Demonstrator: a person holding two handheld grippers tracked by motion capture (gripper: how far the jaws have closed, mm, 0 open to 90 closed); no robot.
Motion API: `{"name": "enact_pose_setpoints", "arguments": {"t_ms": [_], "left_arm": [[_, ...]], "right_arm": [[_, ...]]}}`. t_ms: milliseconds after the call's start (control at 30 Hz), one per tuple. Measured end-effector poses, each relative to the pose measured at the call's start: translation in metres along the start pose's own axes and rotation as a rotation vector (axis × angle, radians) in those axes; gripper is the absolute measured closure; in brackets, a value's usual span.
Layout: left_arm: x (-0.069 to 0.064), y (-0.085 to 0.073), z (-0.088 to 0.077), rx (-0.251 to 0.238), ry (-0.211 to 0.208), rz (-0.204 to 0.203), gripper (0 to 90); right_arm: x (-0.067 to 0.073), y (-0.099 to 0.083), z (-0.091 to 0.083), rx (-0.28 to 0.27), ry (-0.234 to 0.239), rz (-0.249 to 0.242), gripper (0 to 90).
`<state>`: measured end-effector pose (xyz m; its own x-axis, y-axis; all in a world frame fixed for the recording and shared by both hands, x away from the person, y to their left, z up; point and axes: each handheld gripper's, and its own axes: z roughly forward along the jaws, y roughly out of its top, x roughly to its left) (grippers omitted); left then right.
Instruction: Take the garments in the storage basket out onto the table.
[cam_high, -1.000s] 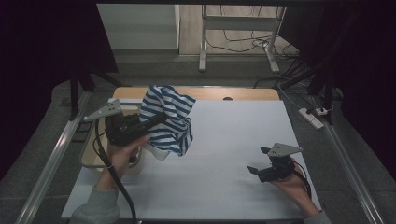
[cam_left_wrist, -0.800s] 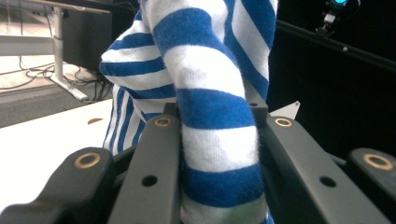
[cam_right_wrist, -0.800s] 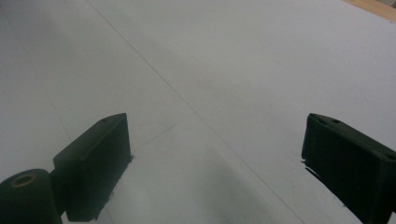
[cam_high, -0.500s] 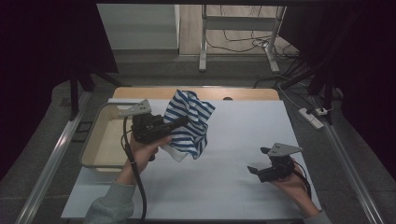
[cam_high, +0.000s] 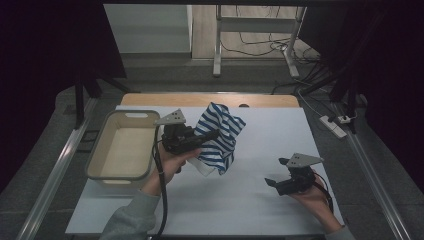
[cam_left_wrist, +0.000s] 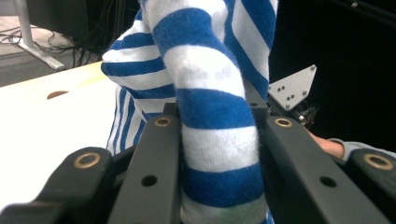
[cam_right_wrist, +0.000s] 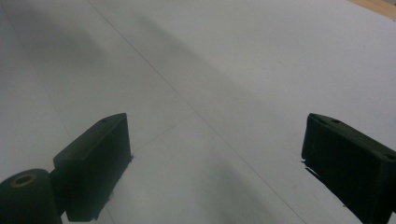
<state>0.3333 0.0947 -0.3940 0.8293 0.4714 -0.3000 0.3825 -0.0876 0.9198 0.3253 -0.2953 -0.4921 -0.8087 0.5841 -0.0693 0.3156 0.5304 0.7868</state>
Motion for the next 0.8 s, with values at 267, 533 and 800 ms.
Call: {"name": "enact_pose_setpoints", "arguments": {"t_ms": [267, 533, 800], "left_arm": [[0.006, -0.01, 0.021, 0.062, 0.008, -0.004, 74.6], [0.015, -0.035, 0.06, 0.225, 0.08, 0.022, 73.9], [0.023, -0.059, 0.087, 0.353, 0.104, 0.029, 72.2]], "right_arm": [[0.0, 0.0, 0.0, -0.004, 0.001, -0.001, 7.8], [0.0, 0.0, 0.0, -0.001, 0.001, -0.001, 7.8], [0.0, 0.0, 0.0, -0.002, 0.003, -0.001, 7.8]]}}
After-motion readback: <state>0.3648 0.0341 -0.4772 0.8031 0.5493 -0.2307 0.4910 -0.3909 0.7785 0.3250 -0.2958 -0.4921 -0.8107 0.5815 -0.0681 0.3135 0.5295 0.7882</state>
